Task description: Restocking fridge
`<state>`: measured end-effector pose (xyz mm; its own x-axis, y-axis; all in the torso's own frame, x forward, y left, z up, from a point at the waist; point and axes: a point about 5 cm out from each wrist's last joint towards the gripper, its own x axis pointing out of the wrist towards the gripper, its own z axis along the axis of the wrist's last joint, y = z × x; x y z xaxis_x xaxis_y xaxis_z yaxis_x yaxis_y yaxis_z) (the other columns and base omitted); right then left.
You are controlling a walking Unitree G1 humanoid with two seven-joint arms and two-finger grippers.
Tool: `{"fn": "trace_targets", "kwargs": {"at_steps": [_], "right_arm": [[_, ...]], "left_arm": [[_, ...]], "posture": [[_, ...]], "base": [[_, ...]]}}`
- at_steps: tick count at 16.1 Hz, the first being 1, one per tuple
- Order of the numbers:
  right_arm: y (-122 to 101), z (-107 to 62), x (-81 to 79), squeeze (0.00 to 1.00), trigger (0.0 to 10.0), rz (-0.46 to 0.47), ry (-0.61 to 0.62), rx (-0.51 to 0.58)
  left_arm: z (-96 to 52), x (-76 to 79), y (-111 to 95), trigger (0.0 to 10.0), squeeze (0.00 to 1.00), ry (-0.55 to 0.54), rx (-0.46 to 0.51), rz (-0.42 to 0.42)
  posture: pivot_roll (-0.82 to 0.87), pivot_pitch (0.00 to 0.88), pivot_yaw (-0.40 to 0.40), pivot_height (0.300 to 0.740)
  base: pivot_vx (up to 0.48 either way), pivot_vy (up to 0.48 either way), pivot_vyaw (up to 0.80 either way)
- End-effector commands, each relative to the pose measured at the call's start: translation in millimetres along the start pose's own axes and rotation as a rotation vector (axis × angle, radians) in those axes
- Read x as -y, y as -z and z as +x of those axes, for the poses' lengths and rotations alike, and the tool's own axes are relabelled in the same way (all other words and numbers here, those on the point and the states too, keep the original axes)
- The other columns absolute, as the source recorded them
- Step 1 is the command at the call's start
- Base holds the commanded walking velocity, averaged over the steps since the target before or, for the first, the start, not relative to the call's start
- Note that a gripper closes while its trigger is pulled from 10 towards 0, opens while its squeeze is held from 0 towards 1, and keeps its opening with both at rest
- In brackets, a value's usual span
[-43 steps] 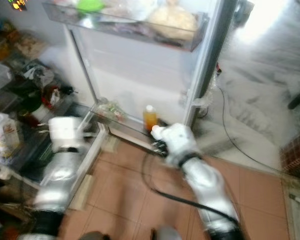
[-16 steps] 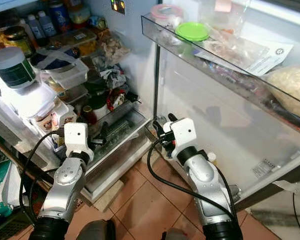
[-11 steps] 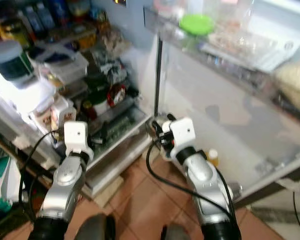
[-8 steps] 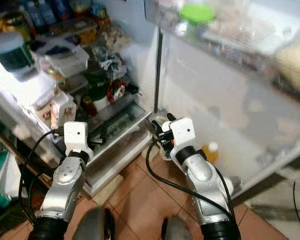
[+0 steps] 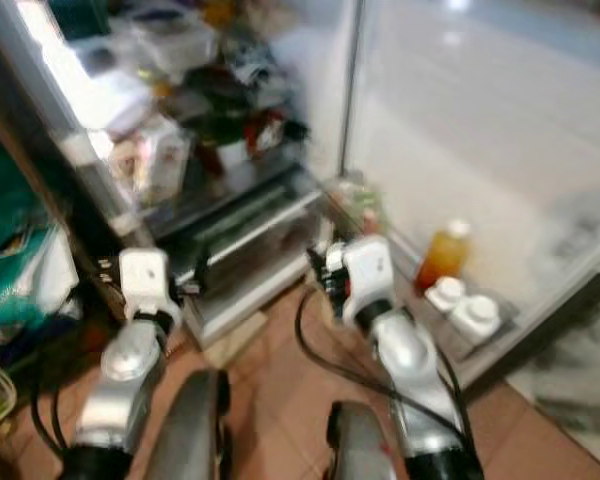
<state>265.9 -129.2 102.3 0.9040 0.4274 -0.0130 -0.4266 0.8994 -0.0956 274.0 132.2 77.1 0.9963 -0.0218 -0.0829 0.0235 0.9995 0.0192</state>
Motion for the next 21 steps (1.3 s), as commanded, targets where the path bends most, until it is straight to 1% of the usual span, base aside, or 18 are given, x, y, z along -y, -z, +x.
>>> {"fn": "trace_targets", "kwargs": {"at_steps": [1, 4, 9, 17, 21], "right_arm": [[-9.7, -0.3, 4.5, 0.0, 10.0, -0.027, -0.003, 0.044], [-11.0, 0.3, 8.1, 0.0, 10.0, -0.023, 0.009, 0.046], [-13.1, 1.6, 2.8, 0.0, 10.0, -0.01, -0.008, 0.061], [-15.3, 3.1, 2.9, 0.0, 10.0, -0.018, -0.02, 0.07], [-17.5, 4.8, 1.0, 0.0, 10.0, -0.018, -0.035, 0.078]], "left_arm": [[4.6, 0.1, -11.8, 10.0, 0.0, -0.006, 0.046, 0.009], [3.6, -0.5, -11.6, 10.0, 0.0, -0.008, 0.045, 0.004], [2.5, 0.8, -11.5, 10.0, 0.0, -0.004, 0.042, 0.005], [2.0, 2.7, -11.1, 10.0, 0.0, -0.003, 0.038, 0.001], [0.5, 3.6, -10.1, 10.0, 0.0, -0.006, 0.028, 0.005]], "posture": [[-0.01, 0.091, 0.002, 0.63], [-0.01, 0.096, 0.0, 0.63], [-0.01, 0.104, 0.003, 0.63], [0.0, 0.11, -0.001, 0.63], [0.01, 0.121, -0.006, 0.63]], "base": [[0.0, 0.0, 0.0], [0.298, 0.0, 0.0], [0.301, 0.0, 0.0], [0.298, 0.0, 0.0], [0.0, 0.0, 0.0]]}}
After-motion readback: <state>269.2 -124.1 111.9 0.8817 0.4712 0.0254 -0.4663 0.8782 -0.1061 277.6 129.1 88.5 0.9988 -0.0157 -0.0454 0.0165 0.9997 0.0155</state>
